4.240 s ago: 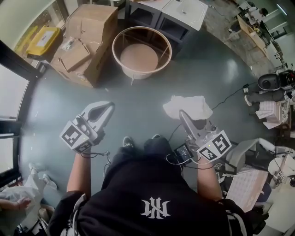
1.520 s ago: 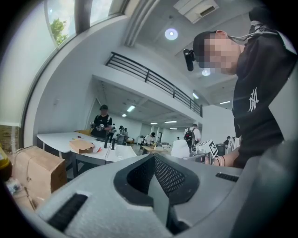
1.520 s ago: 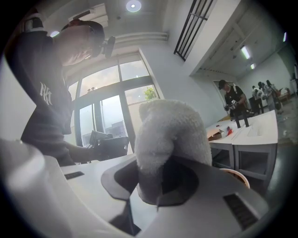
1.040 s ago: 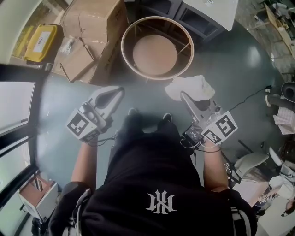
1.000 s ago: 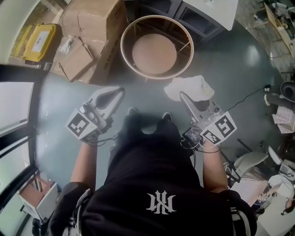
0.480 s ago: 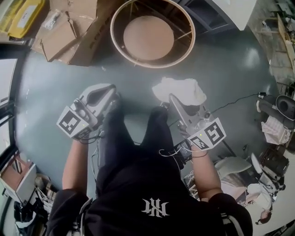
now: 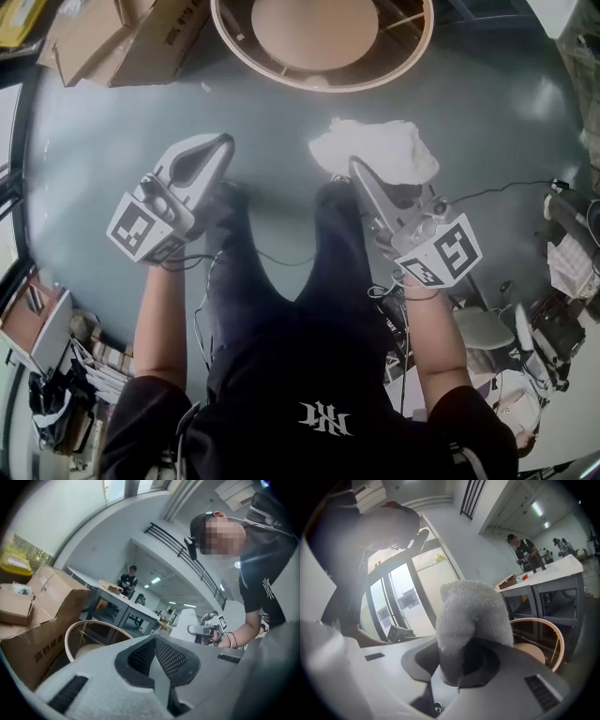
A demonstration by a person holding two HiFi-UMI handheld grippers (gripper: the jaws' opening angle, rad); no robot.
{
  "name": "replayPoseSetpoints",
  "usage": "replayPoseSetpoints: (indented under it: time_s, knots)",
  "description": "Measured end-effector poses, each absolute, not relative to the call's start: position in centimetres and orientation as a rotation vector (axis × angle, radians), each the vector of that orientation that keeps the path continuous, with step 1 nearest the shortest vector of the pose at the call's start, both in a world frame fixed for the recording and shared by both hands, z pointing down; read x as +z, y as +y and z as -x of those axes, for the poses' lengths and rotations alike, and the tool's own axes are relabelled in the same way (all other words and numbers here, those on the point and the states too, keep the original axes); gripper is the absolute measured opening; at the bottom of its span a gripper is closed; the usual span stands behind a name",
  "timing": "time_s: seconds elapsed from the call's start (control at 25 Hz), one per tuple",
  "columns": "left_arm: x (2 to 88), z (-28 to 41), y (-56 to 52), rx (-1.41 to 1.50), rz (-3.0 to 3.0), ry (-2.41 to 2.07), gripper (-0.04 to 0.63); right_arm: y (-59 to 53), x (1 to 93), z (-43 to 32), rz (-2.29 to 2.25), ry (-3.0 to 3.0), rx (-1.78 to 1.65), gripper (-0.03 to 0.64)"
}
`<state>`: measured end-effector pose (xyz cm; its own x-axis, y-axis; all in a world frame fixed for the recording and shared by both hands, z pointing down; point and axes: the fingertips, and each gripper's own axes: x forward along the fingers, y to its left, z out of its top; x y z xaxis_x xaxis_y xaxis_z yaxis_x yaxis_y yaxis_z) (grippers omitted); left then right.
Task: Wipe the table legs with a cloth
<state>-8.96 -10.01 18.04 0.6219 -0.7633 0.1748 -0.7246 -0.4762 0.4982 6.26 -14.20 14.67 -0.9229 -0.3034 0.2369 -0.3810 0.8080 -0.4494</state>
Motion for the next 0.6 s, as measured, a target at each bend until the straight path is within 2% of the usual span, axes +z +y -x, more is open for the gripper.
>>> replayPoseSetpoints:
  time_s: [0.36,0.6]
  knots:
    - [24.6,6.6,-9.1,-0.171,-2.411,-1.092,0.006,-10.6,24.9,-5.1,-0.537,-2.801,0.854,0.08]
    - [31.5,8.2,-7.3,-0.063,-2.364,-1.088,0.005,-9.8,32.3,-2.8,-0.506,-2.773,0.898,0.08]
